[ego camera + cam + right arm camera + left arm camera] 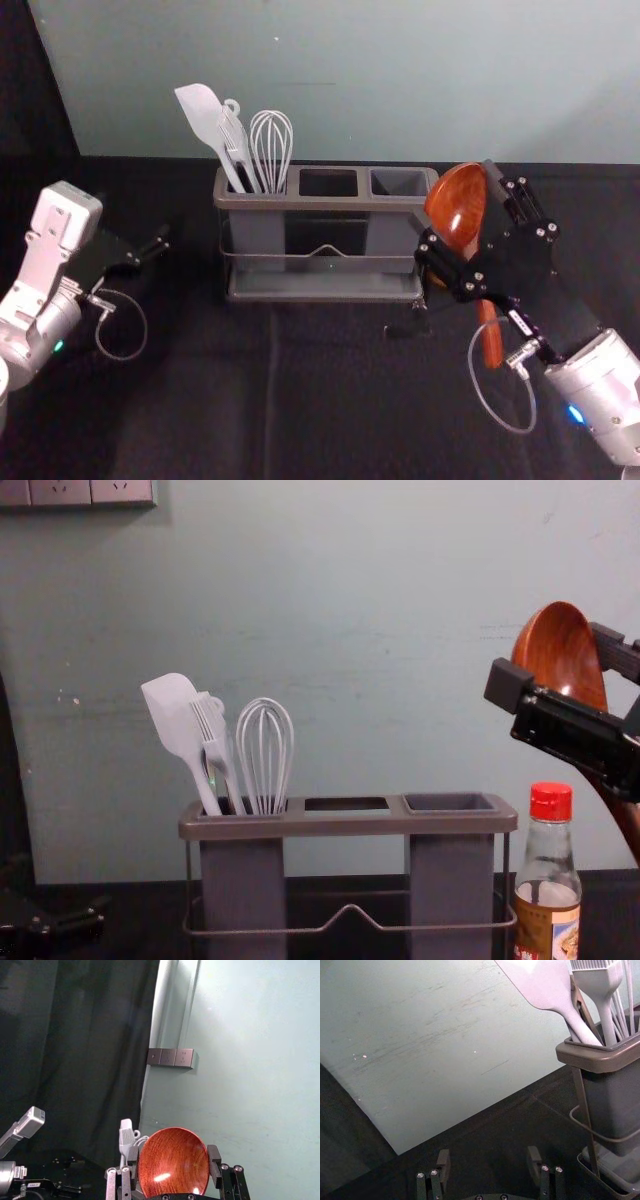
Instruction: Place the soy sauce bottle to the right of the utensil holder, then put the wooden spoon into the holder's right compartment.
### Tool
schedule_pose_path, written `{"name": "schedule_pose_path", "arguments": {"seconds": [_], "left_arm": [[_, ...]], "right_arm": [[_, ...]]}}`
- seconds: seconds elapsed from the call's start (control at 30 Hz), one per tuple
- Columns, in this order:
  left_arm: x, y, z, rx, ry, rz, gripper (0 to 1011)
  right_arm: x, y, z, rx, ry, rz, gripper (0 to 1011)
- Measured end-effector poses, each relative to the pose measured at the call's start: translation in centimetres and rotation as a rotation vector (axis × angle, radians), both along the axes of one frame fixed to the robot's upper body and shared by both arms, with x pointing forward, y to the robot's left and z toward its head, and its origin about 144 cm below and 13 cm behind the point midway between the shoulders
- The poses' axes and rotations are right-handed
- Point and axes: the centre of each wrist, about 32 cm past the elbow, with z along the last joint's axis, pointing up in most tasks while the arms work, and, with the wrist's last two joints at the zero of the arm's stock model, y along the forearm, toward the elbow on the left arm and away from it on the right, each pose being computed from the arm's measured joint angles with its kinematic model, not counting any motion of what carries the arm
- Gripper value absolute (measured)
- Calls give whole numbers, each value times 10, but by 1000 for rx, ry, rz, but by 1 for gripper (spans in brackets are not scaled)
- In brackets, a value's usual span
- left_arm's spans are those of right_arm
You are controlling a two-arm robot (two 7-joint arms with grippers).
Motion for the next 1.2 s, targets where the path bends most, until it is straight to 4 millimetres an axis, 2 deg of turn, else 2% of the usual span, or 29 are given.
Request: {"name": "schedule_pose_path", "arguments": {"seconds": [0.37, 0.5, 0.73, 1.2], "left_arm": [[0, 0, 0, 0, 0, 0, 1005], [0, 0, 0, 0, 0, 0, 1005], [0, 0, 0, 0, 0, 0, 1005], [0, 0, 0, 0, 0, 0, 1005]], "right_arm": [[1, 0, -1, 12, 7, 5, 838], [7, 2, -2, 43, 9, 8, 838], [34, 6, 9, 74, -15, 44, 838], [103, 11, 37, 96, -22, 165, 837]]}}
